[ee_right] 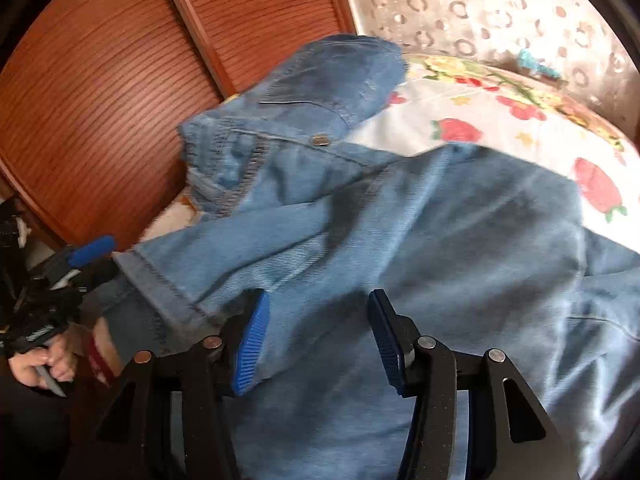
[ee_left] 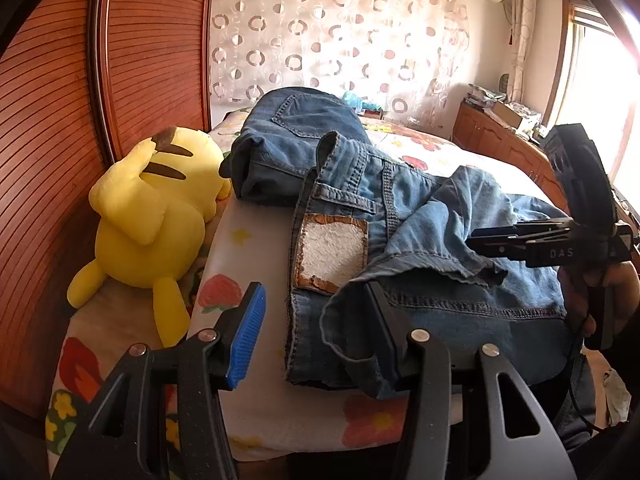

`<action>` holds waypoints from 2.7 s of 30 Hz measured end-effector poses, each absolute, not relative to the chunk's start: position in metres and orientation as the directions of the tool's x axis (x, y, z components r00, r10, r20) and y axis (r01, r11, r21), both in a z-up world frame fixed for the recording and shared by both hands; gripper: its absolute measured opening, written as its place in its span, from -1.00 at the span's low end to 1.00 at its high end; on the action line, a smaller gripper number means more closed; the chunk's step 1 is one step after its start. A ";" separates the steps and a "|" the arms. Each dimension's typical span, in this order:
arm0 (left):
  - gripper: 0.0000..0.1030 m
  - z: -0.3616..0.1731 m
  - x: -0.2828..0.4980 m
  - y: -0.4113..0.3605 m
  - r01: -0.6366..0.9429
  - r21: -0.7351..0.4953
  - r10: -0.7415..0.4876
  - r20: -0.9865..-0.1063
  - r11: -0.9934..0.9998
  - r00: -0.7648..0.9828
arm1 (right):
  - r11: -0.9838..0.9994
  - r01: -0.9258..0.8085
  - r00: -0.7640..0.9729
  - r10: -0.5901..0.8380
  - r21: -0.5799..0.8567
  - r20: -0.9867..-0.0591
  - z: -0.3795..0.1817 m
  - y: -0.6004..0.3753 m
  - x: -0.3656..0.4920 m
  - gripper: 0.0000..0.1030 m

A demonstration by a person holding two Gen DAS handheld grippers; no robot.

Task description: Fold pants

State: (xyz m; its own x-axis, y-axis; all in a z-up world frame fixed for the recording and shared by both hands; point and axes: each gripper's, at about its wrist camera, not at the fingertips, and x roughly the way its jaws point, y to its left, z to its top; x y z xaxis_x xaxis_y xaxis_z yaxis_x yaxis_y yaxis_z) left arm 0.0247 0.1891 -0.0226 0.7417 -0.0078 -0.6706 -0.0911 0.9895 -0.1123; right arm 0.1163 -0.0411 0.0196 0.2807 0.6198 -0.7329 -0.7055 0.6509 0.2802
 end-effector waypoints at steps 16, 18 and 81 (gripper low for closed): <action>0.00 -0.024 0.023 0.190 -0.088 -0.118 -0.014 -0.672 0.989 0.740 | 0.552 -0.812 0.305 0.680 0.192 -0.667 0.062 0.029 0.155 -0.92; 0.00 -0.024 0.023 0.190 -0.086 -0.118 -0.016 -0.672 0.989 0.740 | 0.549 -0.816 0.311 0.680 0.181 -0.664 0.065 0.038 0.157 -0.92; -0.04 -0.007 0.117 0.188 0.049 -0.081 -0.092 -0.718 0.995 0.689 | 0.847 -0.531 0.596 0.390 0.020 -0.702 -0.033 -0.158 0.127 -0.04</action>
